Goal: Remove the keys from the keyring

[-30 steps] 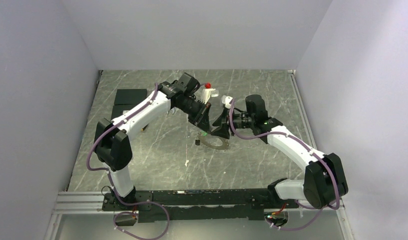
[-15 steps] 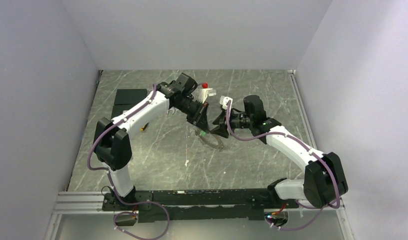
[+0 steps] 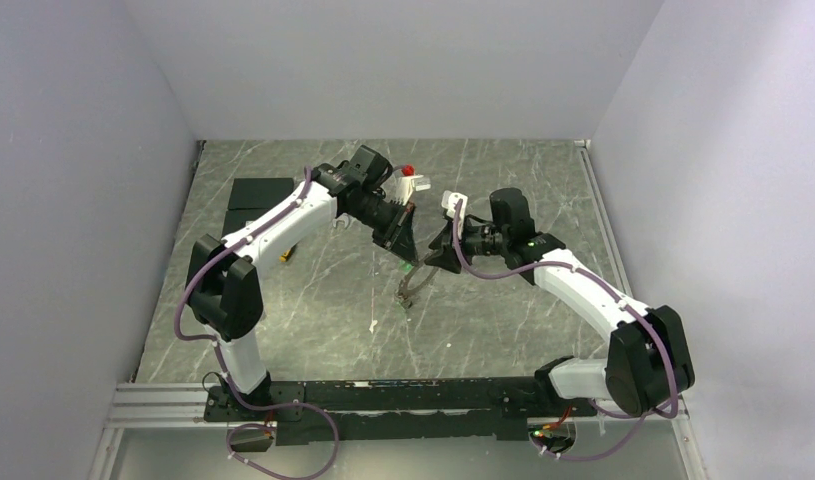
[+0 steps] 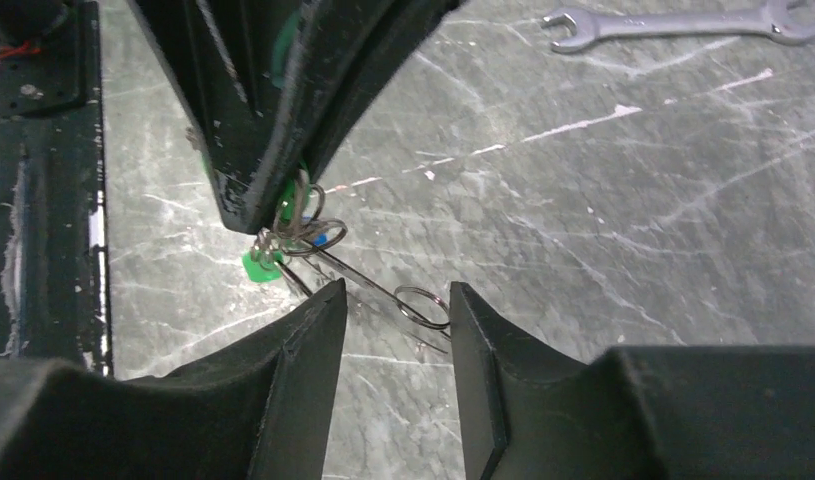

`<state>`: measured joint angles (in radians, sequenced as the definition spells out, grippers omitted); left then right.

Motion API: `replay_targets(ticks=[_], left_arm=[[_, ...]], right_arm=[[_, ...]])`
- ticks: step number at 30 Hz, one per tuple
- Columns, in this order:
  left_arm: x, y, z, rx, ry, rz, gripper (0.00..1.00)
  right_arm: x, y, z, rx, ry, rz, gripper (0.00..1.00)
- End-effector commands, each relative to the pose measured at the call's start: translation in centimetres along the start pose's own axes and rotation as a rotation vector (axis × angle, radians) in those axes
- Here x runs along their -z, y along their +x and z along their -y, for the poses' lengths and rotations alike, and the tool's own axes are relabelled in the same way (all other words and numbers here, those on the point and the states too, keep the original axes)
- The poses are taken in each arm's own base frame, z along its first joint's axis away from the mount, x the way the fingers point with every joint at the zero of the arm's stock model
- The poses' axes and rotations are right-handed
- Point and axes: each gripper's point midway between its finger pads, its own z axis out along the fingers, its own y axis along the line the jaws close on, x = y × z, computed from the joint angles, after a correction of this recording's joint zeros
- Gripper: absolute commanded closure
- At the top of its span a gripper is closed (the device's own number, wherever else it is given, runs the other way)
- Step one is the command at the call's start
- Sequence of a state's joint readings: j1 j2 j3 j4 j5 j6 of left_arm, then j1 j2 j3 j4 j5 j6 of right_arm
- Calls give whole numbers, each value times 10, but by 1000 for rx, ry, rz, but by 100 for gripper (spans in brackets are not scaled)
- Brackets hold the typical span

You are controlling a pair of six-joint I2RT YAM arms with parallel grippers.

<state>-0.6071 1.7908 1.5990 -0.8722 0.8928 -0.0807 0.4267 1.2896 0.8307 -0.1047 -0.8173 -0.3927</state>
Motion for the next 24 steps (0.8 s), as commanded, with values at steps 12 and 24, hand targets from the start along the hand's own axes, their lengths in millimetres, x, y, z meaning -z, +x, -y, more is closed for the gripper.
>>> replay_targets(ticks=[12, 24], left_arm=[[-3, -7, 3, 48, 63, 36, 100], [-5, -6, -5, 73, 74, 45, 100]], right_arm=[[5, -21, -22, 101, -128, 35, 65], [1, 5, 13, 129, 32, -67, 69]])
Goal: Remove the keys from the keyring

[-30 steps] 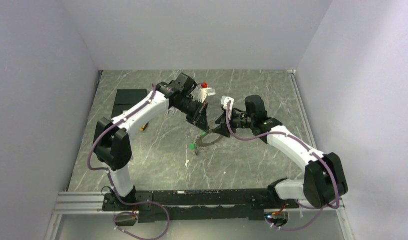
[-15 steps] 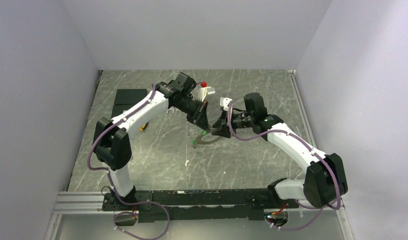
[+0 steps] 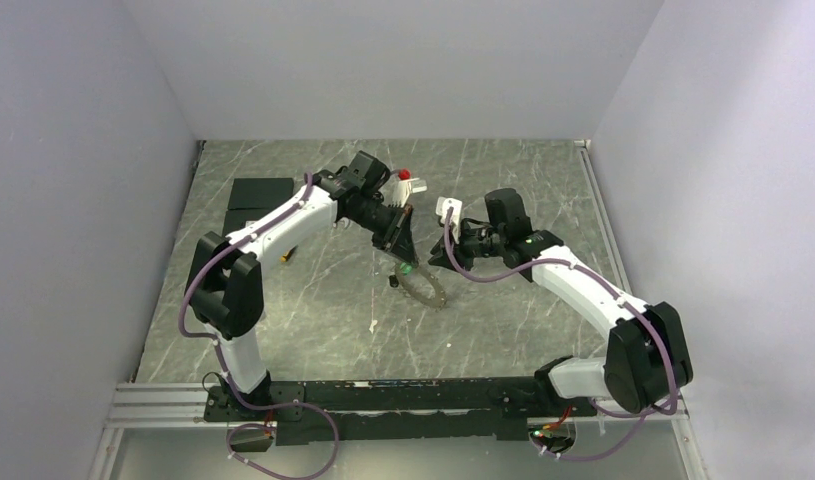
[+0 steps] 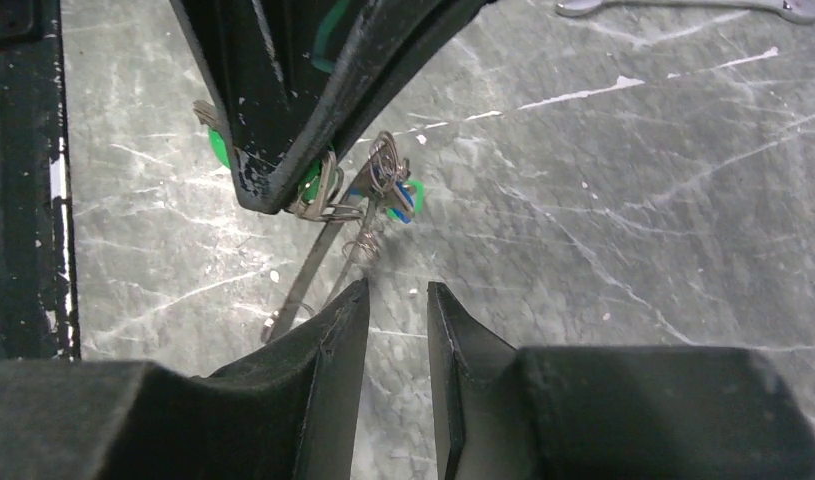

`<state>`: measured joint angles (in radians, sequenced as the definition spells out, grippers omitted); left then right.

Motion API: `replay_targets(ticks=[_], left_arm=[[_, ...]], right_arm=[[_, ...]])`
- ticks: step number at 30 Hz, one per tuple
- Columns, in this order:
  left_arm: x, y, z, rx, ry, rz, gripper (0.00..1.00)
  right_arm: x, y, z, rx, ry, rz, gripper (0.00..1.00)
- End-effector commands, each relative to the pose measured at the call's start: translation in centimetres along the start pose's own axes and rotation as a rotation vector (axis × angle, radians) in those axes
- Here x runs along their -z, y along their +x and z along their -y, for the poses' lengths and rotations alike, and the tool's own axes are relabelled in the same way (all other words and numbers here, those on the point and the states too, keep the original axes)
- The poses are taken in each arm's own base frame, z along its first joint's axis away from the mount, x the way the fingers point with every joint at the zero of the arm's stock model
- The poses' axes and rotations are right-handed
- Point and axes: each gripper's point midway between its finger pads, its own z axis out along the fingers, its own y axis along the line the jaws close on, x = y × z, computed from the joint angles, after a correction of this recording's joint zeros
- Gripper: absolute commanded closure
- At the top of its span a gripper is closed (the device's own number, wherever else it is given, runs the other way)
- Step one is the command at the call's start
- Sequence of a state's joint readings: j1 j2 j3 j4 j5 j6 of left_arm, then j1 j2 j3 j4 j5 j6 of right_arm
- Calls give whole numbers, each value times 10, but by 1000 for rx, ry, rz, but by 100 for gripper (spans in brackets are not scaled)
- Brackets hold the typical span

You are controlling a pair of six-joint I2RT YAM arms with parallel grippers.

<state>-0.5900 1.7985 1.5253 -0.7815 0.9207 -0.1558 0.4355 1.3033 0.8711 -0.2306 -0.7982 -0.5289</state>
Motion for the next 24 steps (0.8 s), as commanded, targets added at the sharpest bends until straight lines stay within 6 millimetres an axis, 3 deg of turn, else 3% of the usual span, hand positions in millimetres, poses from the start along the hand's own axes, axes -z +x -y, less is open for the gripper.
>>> replay_targets(ticks=[1, 8, 15, 19, 24], left_arm=[[2, -10, 8, -2, 52, 29, 100], [2, -10, 6, 1, 45, 31, 100], [3, -11, 6, 2, 39, 35, 100], [2, -11, 6, 9, 44, 33, 100], [2, -10, 6, 9, 52, 31, 100]], right_arm=[[1, -5, 14, 54, 54, 4, 67], [14, -30, 1, -18, -5, 62, 51], [16, -21, -20, -75, -78, 55, 42], [17, -17, -11, -66, -26, 28, 43], [15, 2, 17, -26, 103, -43, 45]])
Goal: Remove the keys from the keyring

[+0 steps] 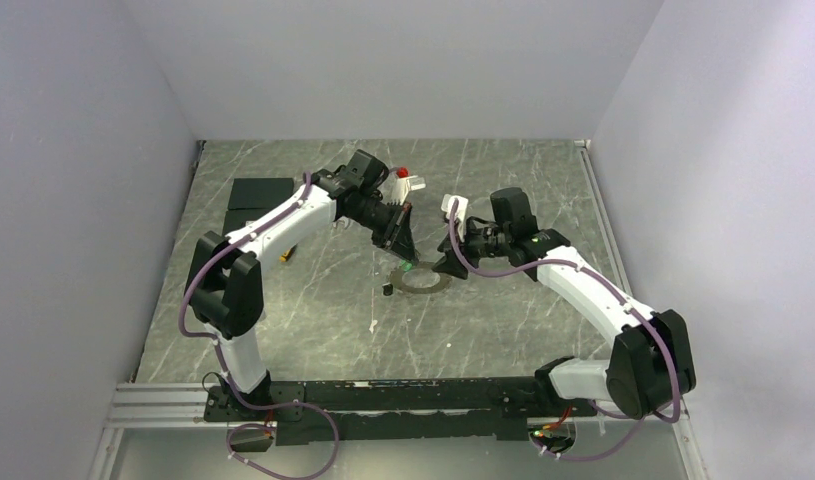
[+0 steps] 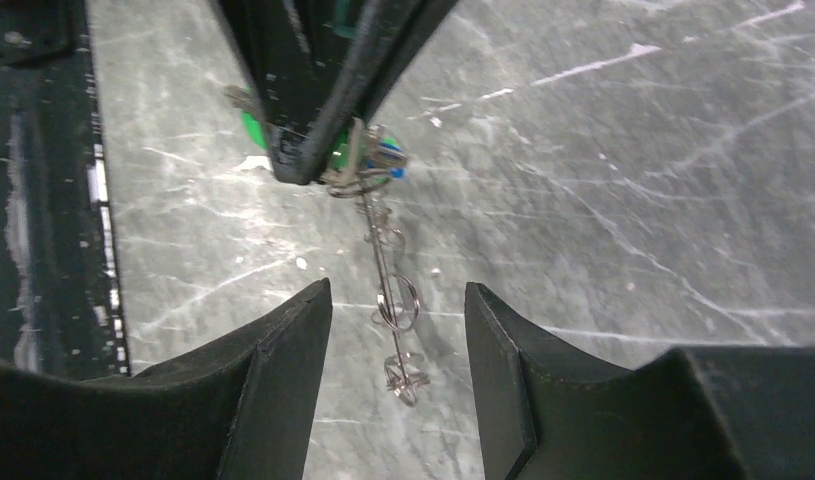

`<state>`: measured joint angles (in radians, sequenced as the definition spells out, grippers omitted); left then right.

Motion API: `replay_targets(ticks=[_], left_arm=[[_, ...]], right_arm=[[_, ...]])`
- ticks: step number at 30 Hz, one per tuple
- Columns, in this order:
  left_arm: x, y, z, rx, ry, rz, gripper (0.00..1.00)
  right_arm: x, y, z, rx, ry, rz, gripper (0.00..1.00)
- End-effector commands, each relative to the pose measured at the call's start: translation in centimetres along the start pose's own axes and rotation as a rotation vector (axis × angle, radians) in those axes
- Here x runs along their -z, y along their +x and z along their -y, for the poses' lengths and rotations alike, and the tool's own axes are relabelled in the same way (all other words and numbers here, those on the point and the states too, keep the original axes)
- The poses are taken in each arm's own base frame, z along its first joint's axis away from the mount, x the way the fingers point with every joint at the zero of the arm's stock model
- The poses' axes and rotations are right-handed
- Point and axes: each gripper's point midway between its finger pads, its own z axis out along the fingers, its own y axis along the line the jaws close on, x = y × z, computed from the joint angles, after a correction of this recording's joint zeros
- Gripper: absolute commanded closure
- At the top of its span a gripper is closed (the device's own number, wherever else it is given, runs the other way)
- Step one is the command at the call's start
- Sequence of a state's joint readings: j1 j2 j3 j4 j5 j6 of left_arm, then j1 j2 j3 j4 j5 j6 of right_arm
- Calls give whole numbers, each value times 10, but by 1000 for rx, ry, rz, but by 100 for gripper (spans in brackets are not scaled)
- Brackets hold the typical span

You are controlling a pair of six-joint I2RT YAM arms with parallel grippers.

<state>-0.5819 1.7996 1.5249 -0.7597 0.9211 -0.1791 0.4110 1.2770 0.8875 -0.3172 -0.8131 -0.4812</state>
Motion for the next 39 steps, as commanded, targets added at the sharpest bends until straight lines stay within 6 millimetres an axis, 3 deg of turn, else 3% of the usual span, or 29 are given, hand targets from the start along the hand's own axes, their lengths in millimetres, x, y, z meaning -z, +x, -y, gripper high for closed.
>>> replay_targets(ticks=[1, 12, 21, 32, 39], left_arm=[[1, -5, 7, -1, 52, 13, 100], [6, -8, -10, 45, 41, 34, 100], [10, -9, -21, 80, 36, 57, 100], [17, -12, -29, 111, 32, 82, 100], [19, -13, -26, 119, 54, 89, 100]], right_arm=[[3, -1, 28, 69, 130, -26, 46], [-7, -4, 68, 91, 241, -30, 48], [-14, -24, 78, 99, 243, 37, 49], [-13, -51, 37, 146, 74, 155, 58], [-26, -42, 21, 149, 6, 189, 56]])
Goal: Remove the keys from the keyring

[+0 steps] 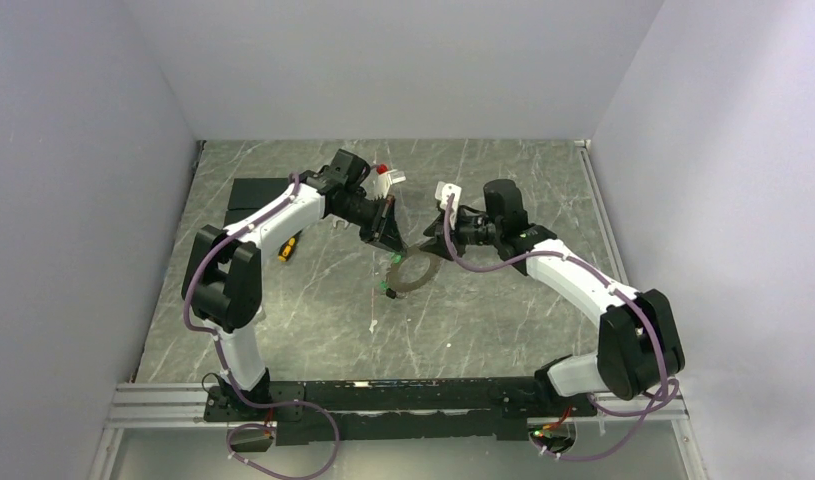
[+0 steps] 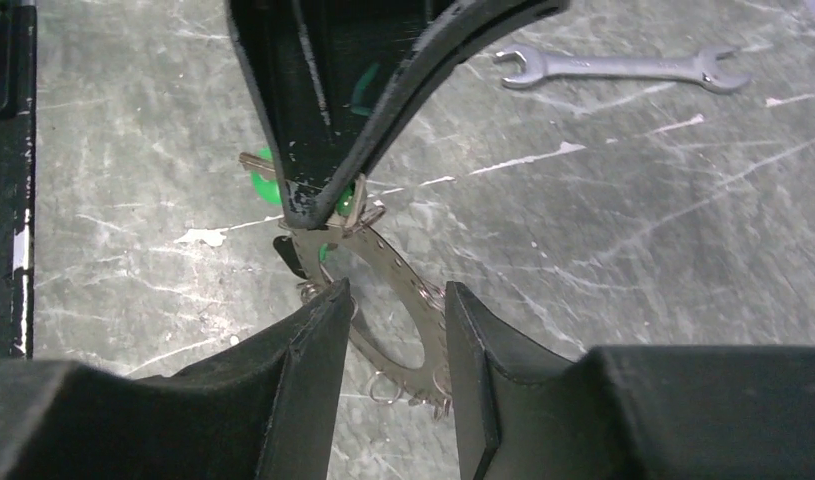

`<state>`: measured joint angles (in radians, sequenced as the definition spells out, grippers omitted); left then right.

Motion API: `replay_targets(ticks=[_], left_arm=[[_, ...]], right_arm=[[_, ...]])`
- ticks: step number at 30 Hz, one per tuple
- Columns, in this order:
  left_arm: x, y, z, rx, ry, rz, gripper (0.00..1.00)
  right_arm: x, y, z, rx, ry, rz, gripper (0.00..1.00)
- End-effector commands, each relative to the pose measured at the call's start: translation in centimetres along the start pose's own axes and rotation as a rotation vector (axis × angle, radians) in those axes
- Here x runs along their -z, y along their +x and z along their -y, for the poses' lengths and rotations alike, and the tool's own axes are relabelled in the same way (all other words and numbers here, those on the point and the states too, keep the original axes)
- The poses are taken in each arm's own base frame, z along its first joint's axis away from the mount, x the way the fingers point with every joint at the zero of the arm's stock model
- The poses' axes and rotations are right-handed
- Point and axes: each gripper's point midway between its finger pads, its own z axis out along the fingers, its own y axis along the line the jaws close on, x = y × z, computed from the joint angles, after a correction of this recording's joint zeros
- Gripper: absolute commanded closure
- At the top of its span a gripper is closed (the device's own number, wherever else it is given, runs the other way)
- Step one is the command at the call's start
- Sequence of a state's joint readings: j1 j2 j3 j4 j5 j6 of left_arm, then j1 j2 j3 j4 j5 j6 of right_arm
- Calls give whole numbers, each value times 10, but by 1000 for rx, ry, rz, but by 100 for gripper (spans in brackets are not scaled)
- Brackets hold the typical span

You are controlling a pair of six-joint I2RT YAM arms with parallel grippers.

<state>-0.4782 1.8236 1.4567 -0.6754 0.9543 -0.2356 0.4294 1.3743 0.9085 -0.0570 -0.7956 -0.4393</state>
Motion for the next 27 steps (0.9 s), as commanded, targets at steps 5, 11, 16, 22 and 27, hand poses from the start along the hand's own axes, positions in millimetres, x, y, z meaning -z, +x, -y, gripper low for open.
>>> replay_targets(ticks=[5, 11, 16, 22, 27], left_arm=[[6, -5, 18, 7, 75, 22, 100], [8, -4, 19, 4, 72, 28, 100], [7, -3, 19, 9, 78, 28, 100], [7, -4, 21, 13, 91, 26, 100], [8, -3, 24, 13, 105, 25, 100]], right_arm=[[-15, -1, -13, 59, -39, 111, 53], [-25, -1, -13, 81, -17, 142, 52], [-34, -4, -18, 100, -32, 142, 53], [-39, -5, -17, 126, -28, 129, 54], [-43, -1, -17, 142, -20, 120, 56]])
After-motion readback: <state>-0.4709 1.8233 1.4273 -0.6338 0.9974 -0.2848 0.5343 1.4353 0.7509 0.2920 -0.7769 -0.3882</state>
